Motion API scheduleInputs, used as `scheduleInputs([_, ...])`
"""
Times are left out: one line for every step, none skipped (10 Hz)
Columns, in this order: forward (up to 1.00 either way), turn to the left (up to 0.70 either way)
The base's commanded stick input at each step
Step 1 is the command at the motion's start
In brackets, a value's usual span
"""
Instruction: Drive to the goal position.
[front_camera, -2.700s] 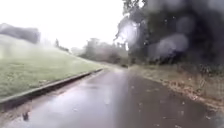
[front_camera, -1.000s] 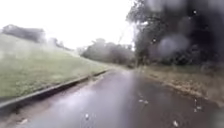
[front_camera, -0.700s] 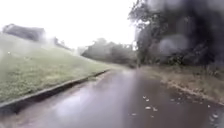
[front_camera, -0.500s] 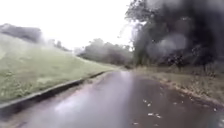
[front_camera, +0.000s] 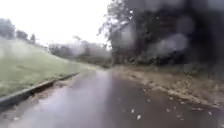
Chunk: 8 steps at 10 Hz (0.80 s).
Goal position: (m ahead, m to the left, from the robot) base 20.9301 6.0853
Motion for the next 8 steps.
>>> scheduleInputs([1.0, 0.0])
scheduleInputs([1.0, 0.0])
scheduleInputs([1.0, 0.0])
scheduleInputs([1.0, 0.0])
scheduleInputs([1.0, 0.0])
scheduleInputs([1.0, 0.0])
scheduleInputs([1.0, 0.0])
scheduleInputs([1.0, 0.0])
